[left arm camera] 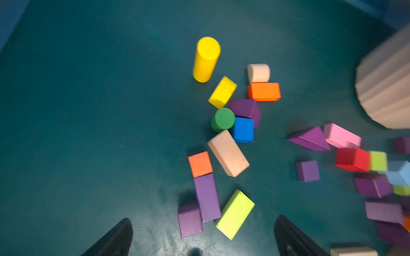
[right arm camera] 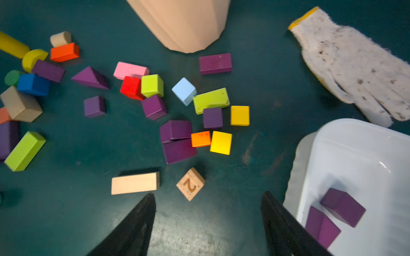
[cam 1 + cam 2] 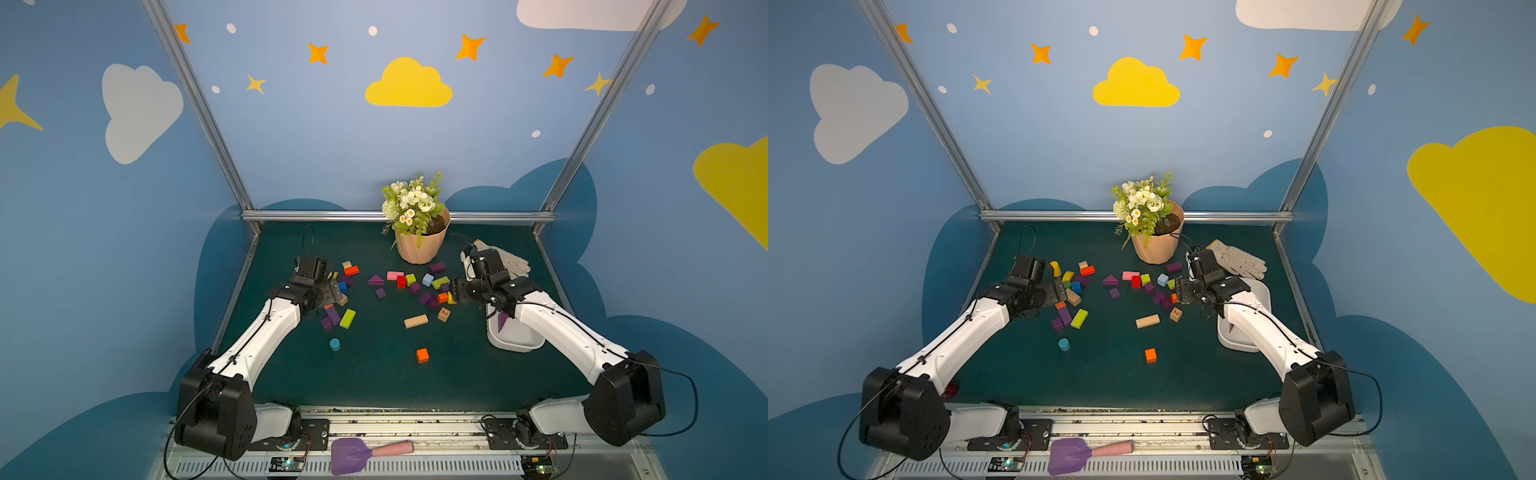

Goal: Pick purple bricks into the storage bin
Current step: Adjust the building block at the center of the board.

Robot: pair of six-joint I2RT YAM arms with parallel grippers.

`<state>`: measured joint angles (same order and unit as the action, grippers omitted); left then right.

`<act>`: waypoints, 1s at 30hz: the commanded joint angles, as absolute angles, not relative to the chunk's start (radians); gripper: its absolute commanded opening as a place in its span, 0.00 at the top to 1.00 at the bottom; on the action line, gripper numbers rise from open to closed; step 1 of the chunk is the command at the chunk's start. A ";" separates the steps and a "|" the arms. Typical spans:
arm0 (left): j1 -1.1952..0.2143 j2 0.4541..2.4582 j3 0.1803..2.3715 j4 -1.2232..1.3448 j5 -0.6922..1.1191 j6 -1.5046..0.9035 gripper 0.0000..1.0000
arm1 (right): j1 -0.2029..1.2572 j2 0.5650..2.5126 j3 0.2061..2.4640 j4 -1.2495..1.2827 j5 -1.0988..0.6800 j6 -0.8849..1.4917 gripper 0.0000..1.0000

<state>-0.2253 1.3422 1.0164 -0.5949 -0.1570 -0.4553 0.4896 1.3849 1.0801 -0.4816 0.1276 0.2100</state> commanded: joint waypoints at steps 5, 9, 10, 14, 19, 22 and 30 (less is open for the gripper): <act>-0.224 1.456 1.153 -0.868 -0.200 -0.580 0.00 | 0.542 1.398 1.127 -0.486 0.079 0.168 0.24; -0.224 1.455 1.142 -0.895 -0.163 -0.602 0.00 | 0.549 1.414 1.147 -0.520 0.118 0.178 0.24; -0.223 1.453 1.134 -0.894 -0.153 -0.604 0.00 | 0.548 1.417 1.152 -0.537 0.128 0.187 0.24; -0.224 1.462 1.107 -0.914 -0.109 -0.626 0.00 | 0.547 1.413 1.147 -0.584 0.153 0.225 0.24; -0.224 1.450 1.082 -0.924 -0.094 -0.633 0.00 | 0.546 1.428 1.131 -0.596 0.190 0.271 0.24; -0.224 1.458 1.097 -0.923 -0.090 -0.609 0.00 | 0.546 1.462 1.149 -0.628 0.184 0.279 0.25; -0.249 1.508 1.205 -0.880 -0.050 -0.509 0.00 | 0.549 1.497 1.174 -0.679 0.145 0.262 0.28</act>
